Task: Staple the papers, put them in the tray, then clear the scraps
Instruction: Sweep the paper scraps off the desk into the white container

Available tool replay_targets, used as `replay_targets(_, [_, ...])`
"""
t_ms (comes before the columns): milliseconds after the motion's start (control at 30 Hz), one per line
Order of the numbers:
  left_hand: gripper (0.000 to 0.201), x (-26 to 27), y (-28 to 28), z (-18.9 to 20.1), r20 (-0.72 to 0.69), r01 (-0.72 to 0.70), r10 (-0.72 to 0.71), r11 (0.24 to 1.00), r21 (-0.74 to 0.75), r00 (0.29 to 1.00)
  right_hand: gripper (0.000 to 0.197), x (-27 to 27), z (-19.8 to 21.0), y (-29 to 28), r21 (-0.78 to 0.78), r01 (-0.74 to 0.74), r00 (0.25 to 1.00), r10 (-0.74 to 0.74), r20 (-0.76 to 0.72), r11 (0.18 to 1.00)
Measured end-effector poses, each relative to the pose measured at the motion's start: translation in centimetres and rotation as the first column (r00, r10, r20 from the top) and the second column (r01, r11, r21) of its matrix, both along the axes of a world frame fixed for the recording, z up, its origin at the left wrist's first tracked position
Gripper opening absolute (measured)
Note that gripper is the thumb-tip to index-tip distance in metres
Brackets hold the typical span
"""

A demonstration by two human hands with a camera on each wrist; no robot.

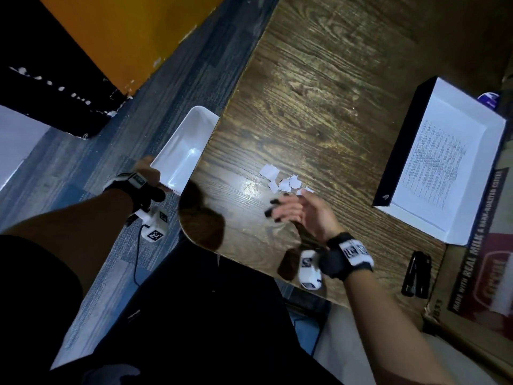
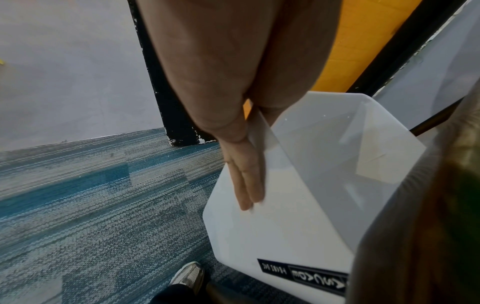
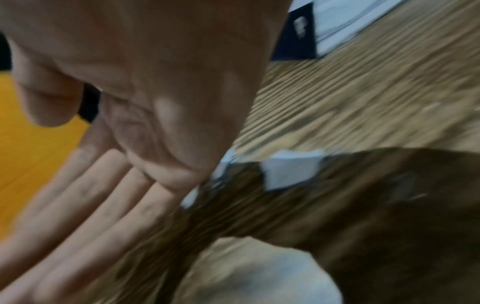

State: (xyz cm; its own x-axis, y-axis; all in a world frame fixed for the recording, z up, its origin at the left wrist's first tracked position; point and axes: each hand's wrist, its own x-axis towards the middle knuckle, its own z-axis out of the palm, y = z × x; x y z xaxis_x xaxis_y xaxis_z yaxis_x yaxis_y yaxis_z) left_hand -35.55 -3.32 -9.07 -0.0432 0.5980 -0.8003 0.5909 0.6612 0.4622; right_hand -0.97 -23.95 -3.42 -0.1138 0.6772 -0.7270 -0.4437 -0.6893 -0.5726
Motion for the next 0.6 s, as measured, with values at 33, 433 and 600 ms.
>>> replay_targets(33, [0.056,-0.3,0.2,-0.8,-0.004,-0.005,0.004,1.000,-0.016,1.000,0.062,1.4,0.4,-1.7,-0.057,-0.038,0.999,0.037,-0.020,0.998])
replay_targets(433, [0.060,-0.5,0.0,-1.7,-0.161,0.088,-0.101,0.992,-0.087,0.982,0.057,5.2,-1.0,0.9,-0.207,-0.068,0.952,0.126,0.279,0.976])
replay_targets(600, [0.056,-0.6,0.3,-2.0,-0.180,0.098,-0.104,0.994,-0.044,0.978,0.046,5.5,0.3,2.6,0.045,0.148,0.936,-0.154,0.316,0.988])
